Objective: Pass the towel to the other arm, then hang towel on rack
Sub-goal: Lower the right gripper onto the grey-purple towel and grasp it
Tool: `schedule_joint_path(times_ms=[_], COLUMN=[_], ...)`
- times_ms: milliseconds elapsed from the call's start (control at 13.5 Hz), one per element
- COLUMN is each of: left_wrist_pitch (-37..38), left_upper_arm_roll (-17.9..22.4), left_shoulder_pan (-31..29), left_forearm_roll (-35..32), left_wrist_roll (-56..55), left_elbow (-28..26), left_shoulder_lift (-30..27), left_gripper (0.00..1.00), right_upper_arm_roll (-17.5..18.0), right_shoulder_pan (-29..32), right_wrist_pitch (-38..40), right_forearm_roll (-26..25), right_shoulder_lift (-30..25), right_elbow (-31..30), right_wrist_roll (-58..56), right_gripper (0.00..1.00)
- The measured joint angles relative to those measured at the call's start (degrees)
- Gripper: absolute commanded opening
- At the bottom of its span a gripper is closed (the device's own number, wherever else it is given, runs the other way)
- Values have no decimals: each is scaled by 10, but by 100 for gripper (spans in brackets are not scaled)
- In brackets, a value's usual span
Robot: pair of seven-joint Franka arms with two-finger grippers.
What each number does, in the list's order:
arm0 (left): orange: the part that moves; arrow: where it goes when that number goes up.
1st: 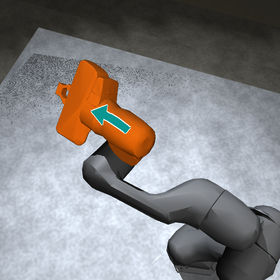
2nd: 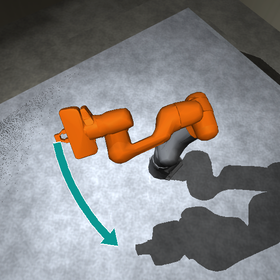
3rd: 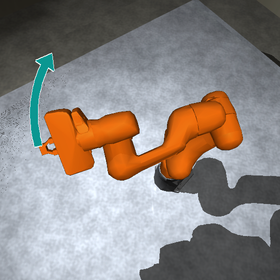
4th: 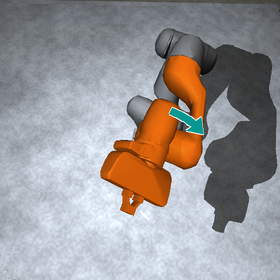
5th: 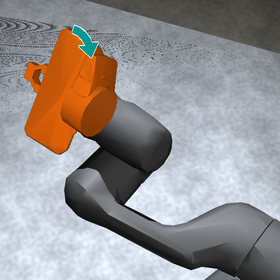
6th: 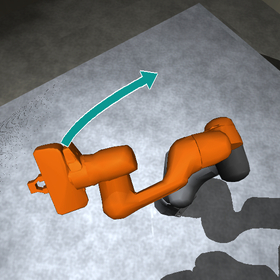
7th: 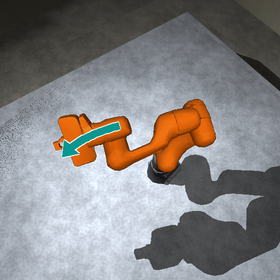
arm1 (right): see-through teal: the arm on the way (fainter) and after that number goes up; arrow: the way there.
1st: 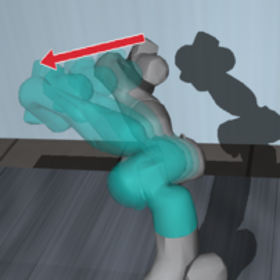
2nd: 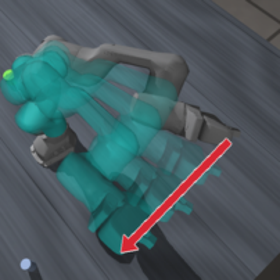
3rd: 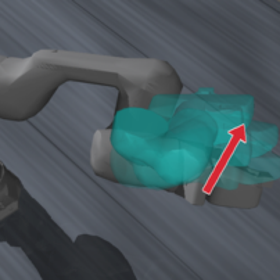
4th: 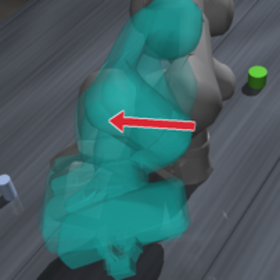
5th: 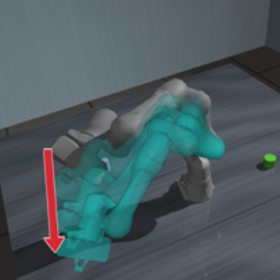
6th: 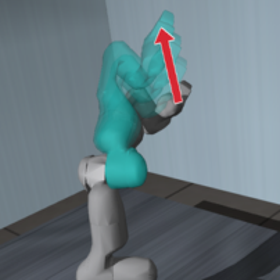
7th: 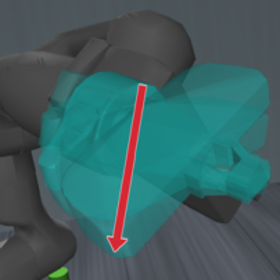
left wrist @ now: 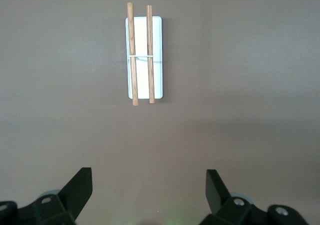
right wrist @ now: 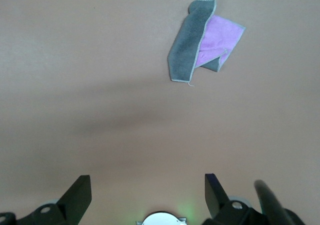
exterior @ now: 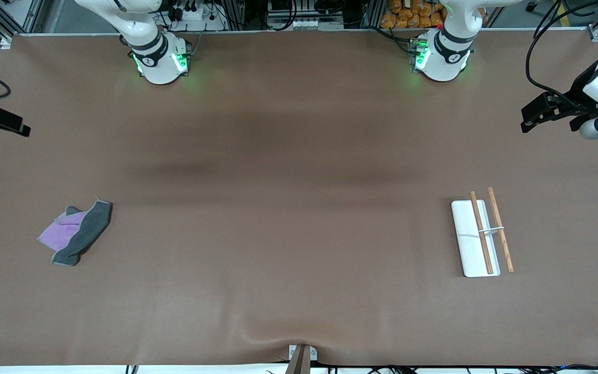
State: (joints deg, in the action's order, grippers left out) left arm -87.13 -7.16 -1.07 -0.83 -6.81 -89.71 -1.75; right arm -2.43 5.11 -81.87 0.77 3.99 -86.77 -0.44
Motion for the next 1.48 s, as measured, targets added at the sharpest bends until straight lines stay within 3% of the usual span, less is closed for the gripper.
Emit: schedule_joint_path(times_ms=[444,741,963,1481], left_wrist_pitch=[-18,-53,-79,-160], left_upper_arm_roll=[0,-1,-5,-10], left_shoulder_pan=[0,1,6,86], left_forearm_roll=[0,1,2,3], left_wrist_roll=[0,0,-1,-130], left_elbow=[0,-1,0,-1], left_shoulder_lift=[15,54,78,171], left_gripper=[100,100,100,100], right_upper_arm_roll=[-4,-5,-1,-4], right_shoulder_pan=[38,107,107,126], right_wrist_pitch=[-75,-166,-240,-370], right_forearm_roll=[-6,-6,-6,-54], right_shoulder_lift=[94,198,248,344], right_elbow=[-3,-8,-7,-8], right_wrist_roll=[4,-29,-63,-189], right_gripper=[100,100,100,100])
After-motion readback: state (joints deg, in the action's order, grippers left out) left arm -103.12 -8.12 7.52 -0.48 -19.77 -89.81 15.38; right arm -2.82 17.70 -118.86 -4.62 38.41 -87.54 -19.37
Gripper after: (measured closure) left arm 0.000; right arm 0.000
